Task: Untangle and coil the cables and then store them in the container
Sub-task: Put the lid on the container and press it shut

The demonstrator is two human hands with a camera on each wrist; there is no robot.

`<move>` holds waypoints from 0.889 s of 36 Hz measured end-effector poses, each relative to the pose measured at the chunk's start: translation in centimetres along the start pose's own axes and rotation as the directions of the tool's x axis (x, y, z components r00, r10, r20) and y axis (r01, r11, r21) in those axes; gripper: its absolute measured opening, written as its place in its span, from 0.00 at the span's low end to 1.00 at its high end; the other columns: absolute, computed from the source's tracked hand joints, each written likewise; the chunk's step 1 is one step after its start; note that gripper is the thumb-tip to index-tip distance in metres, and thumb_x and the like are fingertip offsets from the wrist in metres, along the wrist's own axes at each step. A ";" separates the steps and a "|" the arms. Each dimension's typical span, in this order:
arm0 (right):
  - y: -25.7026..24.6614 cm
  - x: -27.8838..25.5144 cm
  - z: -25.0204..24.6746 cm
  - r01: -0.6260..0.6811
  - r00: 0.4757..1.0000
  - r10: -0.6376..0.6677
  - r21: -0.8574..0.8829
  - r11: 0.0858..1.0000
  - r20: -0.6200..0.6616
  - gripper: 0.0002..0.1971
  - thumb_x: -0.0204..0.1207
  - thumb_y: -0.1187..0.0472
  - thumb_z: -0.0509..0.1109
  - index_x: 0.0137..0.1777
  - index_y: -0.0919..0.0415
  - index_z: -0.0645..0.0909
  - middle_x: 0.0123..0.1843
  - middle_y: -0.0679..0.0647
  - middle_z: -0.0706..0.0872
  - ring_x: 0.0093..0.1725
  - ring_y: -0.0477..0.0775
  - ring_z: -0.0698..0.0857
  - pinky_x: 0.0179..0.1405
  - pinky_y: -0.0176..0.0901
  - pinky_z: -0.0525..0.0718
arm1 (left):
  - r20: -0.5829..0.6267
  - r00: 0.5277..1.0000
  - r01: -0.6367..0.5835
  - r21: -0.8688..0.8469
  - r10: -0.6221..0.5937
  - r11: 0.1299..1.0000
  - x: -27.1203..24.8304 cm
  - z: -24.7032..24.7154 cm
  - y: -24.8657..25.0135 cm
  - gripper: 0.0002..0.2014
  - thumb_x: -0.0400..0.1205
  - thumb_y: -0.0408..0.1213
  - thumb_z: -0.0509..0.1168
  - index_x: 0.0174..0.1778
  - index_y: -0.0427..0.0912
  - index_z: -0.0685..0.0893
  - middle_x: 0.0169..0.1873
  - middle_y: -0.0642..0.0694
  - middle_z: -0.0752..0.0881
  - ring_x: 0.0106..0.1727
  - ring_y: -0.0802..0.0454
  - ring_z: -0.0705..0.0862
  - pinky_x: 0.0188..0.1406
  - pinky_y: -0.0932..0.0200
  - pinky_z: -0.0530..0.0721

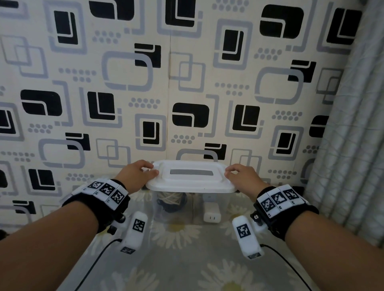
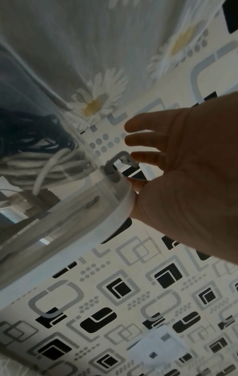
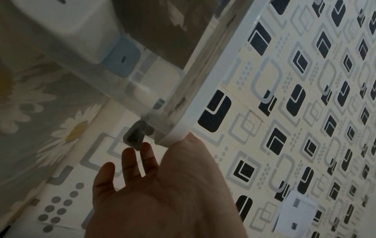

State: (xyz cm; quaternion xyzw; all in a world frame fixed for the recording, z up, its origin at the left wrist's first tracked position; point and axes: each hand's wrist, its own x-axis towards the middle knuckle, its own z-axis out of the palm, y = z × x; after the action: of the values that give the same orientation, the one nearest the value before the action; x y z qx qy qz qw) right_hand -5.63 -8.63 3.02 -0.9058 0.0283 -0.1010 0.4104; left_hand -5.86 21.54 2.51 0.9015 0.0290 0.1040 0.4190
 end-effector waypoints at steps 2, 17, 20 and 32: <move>0.1 0.1 0.2 -0.012 1.000 0.011 0.031 0.999 0.001 0.08 0.80 0.52 0.66 0.57 0.49 0.82 0.68 0.56 0.76 0.55 0.58 0.83 0.47 0.49 0.89 | 0.004 1.000 0.017 -0.056 -0.017 0.998 0.0 0.2 0.0 0.14 0.82 0.46 0.67 0.63 0.49 0.80 0.59 0.44 0.78 0.36 0.52 0.82 0.24 0.65 0.80; -0.1 -0.1 0.2 -0.011 1.000 0.011 0.046 0.999 -0.014 0.13 0.82 0.55 0.65 0.64 0.56 0.78 0.65 0.55 0.79 0.53 0.56 0.81 0.45 0.46 0.84 | -0.071 0.997 -0.024 -0.021 0.022 0.999 -0.4 0.3 0.6 0.18 0.81 0.41 0.69 0.67 0.44 0.79 0.58 0.43 0.85 0.46 0.47 0.84 0.38 0.60 0.83; -0.1 -0.1 0.2 -0.009 1.000 0.010 0.055 0.998 -0.013 0.13 0.82 0.55 0.65 0.64 0.57 0.79 0.66 0.56 0.79 0.58 0.58 0.82 0.58 0.54 0.86 | -0.072 0.997 -0.018 -0.026 0.016 1.000 -0.4 0.4 0.7 0.20 0.81 0.41 0.69 0.69 0.45 0.76 0.51 0.46 0.83 0.48 0.47 0.83 0.33 0.64 0.79; -0.3 -0.3 0.1 0.009 1.000 -0.009 0.008 1.000 -0.020 0.15 0.82 0.55 0.65 0.66 0.58 0.79 0.68 0.57 0.80 0.61 0.58 0.82 0.61 0.56 0.84 | -0.087 0.996 -0.021 -0.011 0.020 1.000 -0.5 0.4 1.1 0.27 0.79 0.37 0.70 0.74 0.47 0.70 0.59 0.41 0.85 0.53 0.44 0.83 0.53 0.51 0.84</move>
State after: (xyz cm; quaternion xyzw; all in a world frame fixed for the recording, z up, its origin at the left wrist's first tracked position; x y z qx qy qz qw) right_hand -5.87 -8.32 3.11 -0.9033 0.0280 -0.1119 0.4133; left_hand -6.32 20.46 3.04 0.8939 0.0374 0.1476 0.4216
